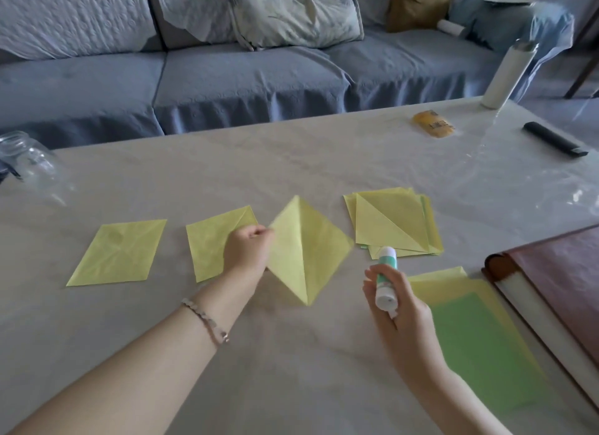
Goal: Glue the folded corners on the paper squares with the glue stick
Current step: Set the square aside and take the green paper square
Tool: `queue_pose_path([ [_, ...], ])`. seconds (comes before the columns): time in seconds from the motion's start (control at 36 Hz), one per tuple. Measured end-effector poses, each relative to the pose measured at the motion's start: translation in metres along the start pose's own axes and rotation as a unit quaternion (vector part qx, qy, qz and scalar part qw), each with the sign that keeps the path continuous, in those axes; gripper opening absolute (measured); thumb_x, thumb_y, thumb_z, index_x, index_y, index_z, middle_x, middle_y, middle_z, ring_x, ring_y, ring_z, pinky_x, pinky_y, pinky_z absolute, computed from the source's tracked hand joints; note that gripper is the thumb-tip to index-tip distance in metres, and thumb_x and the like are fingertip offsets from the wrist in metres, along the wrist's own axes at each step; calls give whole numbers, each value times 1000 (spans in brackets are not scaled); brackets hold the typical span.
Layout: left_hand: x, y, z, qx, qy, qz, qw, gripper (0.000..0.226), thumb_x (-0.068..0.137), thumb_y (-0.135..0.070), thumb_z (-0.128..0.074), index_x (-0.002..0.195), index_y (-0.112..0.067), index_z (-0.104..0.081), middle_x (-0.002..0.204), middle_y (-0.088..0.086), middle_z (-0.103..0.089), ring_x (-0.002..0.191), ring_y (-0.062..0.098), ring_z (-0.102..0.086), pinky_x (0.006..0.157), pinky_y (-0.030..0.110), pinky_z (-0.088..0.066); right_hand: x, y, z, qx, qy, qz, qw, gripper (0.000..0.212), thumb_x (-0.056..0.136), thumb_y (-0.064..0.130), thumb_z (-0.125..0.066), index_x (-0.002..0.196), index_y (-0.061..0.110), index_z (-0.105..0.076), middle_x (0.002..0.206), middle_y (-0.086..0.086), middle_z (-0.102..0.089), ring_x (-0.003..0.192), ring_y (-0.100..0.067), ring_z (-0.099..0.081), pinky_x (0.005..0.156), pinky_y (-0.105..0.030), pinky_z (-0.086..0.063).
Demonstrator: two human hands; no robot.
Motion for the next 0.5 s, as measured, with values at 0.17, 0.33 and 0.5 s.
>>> queue_pose_path([
  [0.17,5,-16,-20,-270,-50,198,941,10,92,-5,-57,87,-9,-49,72,1,-44,66,21,-48,66,38,-53,12,-2,6,-6,-7,7,1000,22,82,45,-50,101,34,-52,78,2,-66,61,-13,-56,55,-16,-42],
  [0.33,11,-12,-35,-219,-47,192,956,28,91,-10,-59,69,-7,-43,65,3,-40,56,19,-42,72,36,-48,9,-7,16,-22,-6,16,1000,25,83,46,-48,102,33,-52,77,2,-66,61,-11,-55,55,-15,-41],
  [0.5,-13,-20,-43,175,-12,-58,983,46,85,-11,-58,130,-8,-45,131,15,-41,121,33,-40,96,35,-34,8,-17,43,-50,-8,3,999,20,86,29,-62,104,33,-52,84,4,-68,71,-8,-60,60,-11,-42],
])
Point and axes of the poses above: each hand's wrist, its own x-axis towards the middle knuckle, its own z-axis out of the back of the hand, y = z × x, the point moved 5 cm from there along x, towards the middle knuckle
